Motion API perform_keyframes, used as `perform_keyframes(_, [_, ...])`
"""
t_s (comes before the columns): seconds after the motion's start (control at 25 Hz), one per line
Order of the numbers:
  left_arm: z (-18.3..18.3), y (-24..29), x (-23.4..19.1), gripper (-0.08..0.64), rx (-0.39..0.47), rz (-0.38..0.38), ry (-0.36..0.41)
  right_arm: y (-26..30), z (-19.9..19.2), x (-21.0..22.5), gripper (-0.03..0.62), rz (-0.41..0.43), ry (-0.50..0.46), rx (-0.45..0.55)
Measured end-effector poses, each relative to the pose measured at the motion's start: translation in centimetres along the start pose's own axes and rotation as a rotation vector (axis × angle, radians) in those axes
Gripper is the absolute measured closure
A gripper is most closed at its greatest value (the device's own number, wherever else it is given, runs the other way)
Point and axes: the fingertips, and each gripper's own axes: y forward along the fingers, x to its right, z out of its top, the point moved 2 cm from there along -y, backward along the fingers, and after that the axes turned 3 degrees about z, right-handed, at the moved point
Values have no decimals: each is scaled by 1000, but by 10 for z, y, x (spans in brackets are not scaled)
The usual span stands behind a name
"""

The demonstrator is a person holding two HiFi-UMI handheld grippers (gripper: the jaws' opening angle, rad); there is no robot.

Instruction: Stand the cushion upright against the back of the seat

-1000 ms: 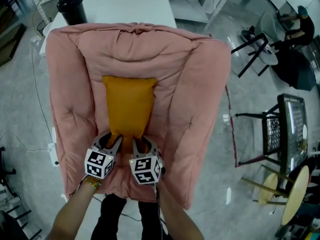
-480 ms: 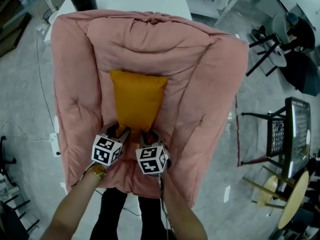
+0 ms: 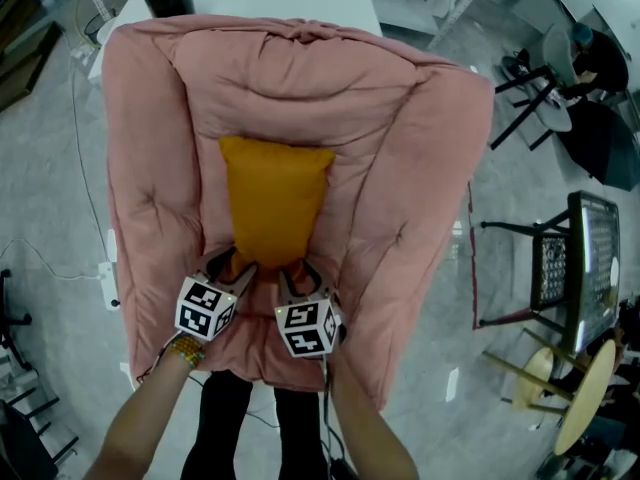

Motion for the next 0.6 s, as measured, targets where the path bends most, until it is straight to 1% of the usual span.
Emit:
perform_keyframes(0.32, [-21,-26,13,357,2,6,-15,-26,-23,-11,420,-3,68,18])
perform_keyframes(0.48, [-34,-38,25,357,-7,-6,-13,-38,-33,-27,422,23,81,22])
perform_keyframes(0.6, [-36,-48,33,357,2,-20,-17,-48,-32,-38,426,41,94,36])
